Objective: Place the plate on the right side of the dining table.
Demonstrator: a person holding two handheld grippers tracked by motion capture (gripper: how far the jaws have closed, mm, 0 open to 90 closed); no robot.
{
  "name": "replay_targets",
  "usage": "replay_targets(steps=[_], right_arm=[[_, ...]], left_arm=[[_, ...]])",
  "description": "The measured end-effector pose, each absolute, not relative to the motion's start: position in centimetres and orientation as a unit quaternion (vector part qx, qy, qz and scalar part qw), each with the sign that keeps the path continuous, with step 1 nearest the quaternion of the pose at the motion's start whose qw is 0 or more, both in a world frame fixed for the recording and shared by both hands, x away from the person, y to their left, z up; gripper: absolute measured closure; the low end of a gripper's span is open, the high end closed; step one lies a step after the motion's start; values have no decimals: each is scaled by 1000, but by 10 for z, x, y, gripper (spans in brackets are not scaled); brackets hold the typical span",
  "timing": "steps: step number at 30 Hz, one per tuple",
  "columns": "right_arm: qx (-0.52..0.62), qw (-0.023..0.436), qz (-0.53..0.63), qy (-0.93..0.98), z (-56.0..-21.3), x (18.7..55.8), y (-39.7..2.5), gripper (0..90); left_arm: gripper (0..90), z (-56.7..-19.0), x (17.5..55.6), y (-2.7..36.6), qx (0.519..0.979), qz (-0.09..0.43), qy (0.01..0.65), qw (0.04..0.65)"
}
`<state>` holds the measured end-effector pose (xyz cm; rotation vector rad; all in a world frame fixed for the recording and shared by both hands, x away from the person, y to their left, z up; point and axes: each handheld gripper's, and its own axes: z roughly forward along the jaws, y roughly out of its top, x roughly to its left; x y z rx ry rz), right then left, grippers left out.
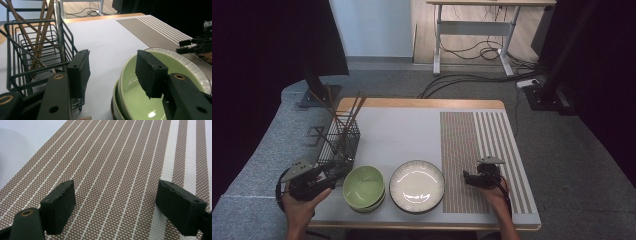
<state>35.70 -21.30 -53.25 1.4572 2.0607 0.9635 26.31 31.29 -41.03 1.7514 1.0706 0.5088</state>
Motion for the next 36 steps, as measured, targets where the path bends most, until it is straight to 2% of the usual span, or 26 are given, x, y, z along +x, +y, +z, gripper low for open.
replay_targets(steps=[15, 20, 25, 36], right_arm=[[519, 225, 361, 741, -529, 345, -219, 193], [514, 228, 376, 737, -524, 344, -217, 228], [491, 229, 398, 740, -518, 343, -208, 285], [479, 223, 409, 744, -515, 339, -202, 290]], left_arm=[[441, -404, 262, 304, 718, 203, 433, 505], [439, -404, 261, 299, 720, 194, 428, 510], [435, -397, 257, 290, 723, 194, 420, 513], [424, -396, 256, 262, 738, 173, 397, 517]])
